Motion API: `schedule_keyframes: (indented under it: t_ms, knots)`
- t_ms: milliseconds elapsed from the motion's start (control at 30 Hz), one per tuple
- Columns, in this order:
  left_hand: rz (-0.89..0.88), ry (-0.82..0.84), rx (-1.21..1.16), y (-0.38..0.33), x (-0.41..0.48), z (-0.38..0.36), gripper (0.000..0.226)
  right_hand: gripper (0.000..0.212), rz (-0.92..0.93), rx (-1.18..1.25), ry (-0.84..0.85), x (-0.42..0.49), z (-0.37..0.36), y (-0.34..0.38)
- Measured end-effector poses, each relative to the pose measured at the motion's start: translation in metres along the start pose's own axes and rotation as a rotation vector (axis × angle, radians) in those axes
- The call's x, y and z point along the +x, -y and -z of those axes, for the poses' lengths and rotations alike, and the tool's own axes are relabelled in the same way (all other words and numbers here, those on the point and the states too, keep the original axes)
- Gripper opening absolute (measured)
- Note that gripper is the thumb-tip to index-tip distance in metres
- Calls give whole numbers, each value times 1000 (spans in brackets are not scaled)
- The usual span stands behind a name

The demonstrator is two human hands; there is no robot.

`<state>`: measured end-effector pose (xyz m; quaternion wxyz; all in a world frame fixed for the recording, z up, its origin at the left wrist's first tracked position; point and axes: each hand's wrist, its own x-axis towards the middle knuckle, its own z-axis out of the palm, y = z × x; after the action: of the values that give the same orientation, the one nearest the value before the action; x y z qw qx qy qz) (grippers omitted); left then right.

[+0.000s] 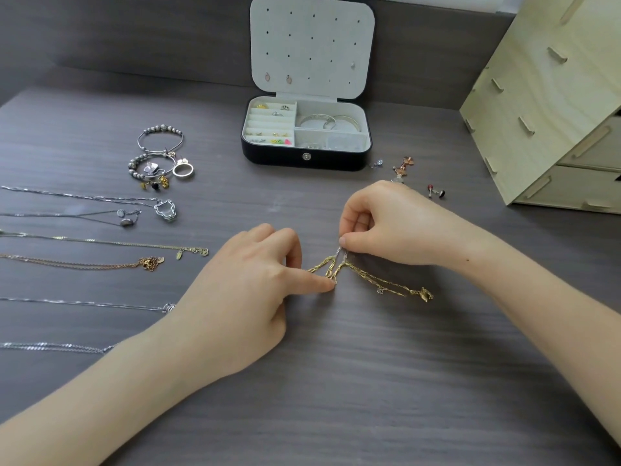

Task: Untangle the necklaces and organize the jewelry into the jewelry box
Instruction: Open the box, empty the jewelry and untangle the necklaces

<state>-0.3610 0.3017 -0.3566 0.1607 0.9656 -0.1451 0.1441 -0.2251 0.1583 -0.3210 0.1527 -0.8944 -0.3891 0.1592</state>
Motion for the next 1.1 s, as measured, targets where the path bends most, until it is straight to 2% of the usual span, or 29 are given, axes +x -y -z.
schedule_keyframes:
  t_ms: [300, 467, 633, 867, 1100]
  knots:
    - [3, -8, -17, -2, 0, 2, 65, 8, 14, -11, -110, -4, -3, -8]
    - [28, -31, -78, -2, 0, 3, 64, 3, 90, 52, -26, -5, 4, -9]
    - [115, -126, -123, -1, 1, 7, 53, 4, 151, -16, 61, -3, 7, -6]
    - [-12, -60, 91, 6, 13, -8, 56, 10, 163, -180, 91, -2, 10, 5]
    - [-53, -68, 90, 11, 10, -10, 62, 10, 64, -246, 64, -3, 4, 7]
